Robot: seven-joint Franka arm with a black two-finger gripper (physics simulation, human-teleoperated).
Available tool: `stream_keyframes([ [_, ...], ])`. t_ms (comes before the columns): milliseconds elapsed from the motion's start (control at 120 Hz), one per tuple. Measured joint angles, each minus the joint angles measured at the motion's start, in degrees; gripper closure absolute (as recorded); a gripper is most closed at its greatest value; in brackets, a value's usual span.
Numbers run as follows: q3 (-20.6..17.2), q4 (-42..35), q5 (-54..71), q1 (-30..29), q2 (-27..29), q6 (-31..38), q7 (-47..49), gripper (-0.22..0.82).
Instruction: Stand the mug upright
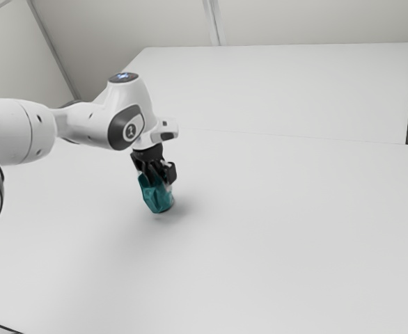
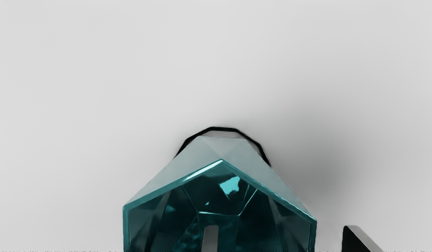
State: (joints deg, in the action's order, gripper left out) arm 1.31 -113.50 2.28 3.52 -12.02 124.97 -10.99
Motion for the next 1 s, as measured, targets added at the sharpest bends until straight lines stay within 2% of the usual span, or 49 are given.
stream_keyframes([
  [192, -0.16, 1.36, -0.93, 0.48, 3.91, -2.2, 0.74, 0.11],
  [325, -0.13, 7.41, -2.05, 0.56, 4.57, -7.38, 1.13, 0.06],
  [617, 0.33, 24.03, -2.0, -0.21, 4.02, -20.39, 0.47, 0.01],
  [783, 0.32, 25.86, -2.34, -0.08, 4.22, -24.87, -0.16, 0.01],
  [1000, 0.46, 25.97, -2.57, -0.2, 4.26, -27.21, -0.81, 0.0],
])
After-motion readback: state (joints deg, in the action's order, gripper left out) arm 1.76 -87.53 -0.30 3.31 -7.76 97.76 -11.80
